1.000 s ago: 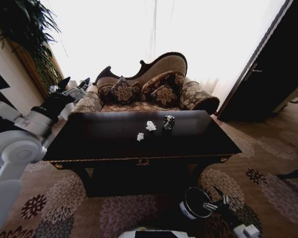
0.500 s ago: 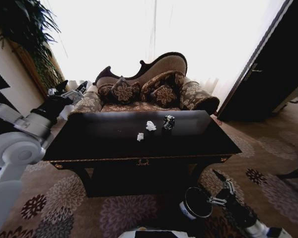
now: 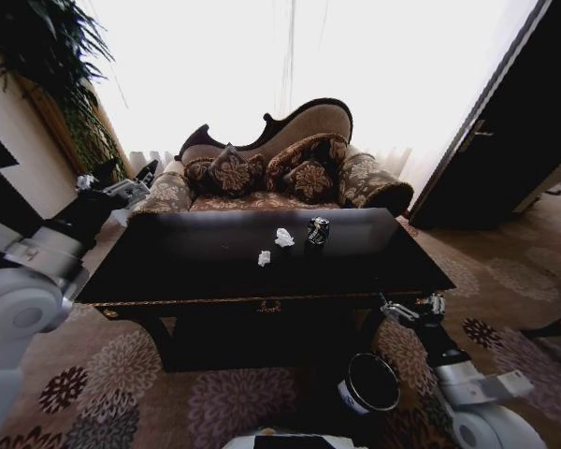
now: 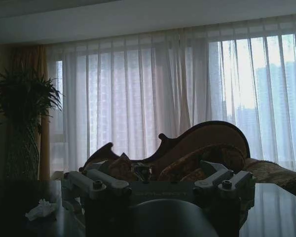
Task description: Move to the front of the table and place the trash on the table into the trash bin.
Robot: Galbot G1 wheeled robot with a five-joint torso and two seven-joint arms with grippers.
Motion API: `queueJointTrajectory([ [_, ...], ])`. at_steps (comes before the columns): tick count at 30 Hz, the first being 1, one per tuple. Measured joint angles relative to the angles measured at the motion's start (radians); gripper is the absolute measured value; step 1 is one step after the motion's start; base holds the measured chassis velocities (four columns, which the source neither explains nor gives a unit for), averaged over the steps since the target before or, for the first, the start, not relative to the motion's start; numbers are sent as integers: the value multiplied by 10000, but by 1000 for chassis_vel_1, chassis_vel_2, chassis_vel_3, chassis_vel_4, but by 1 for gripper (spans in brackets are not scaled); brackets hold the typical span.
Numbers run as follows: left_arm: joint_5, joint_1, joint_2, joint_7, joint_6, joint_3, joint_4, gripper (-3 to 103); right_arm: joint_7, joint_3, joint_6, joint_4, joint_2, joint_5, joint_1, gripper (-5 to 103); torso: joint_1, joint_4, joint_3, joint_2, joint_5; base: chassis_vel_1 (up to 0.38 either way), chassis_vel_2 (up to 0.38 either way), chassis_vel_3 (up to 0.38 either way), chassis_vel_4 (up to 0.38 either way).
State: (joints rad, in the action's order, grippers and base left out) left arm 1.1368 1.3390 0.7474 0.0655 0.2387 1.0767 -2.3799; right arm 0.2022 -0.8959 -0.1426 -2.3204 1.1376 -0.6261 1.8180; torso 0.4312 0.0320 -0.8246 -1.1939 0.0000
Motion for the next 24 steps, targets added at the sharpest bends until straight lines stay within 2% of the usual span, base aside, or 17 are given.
queueJointTrajectory([
  [3,-291,532,505,-18,17,478,-356,100,-204,-122,338,-127,-443,-235,-96,100,1,-1,0,0,2,0,0,0,0],
  [7,-324,694,874,-18,52,690,-540,100,-529,-346,809,-450,-501,-379,-123,100,1,6,0,0,1,0,0,0,0],
  [9,-327,1134,1296,-7,60,1189,-779,100,-1027,-274,1616,-730,-552,-413,-406,100,0,6,0,0,-3,0,0,0,0],
  [11,-327,1424,1541,-3,59,1508,-974,100,-1166,-75,1994,-764,-618,-323,-620,100,0,2,1,0,0,0,0,0,0],
  [18,-344,2216,2196,-16,22,2105,-1239,100,-1408,549,2337,-317,-1220,-82,-1262,100,0,4,0,0,2,0,0,0,0],
  [20,-518,2521,2447,-64,-11,2260,-1241,100,-1487,588,2359,9,-1595,-457,-1763,100,1,4,0,0,2,0,0,0,0],
  [24,-937,2944,2850,-167,-91,2370,-1236,100,-1754,766,2618,318,-1902,-1015,-2608,100,0,4,0,0,1,0,0,0,0],
])
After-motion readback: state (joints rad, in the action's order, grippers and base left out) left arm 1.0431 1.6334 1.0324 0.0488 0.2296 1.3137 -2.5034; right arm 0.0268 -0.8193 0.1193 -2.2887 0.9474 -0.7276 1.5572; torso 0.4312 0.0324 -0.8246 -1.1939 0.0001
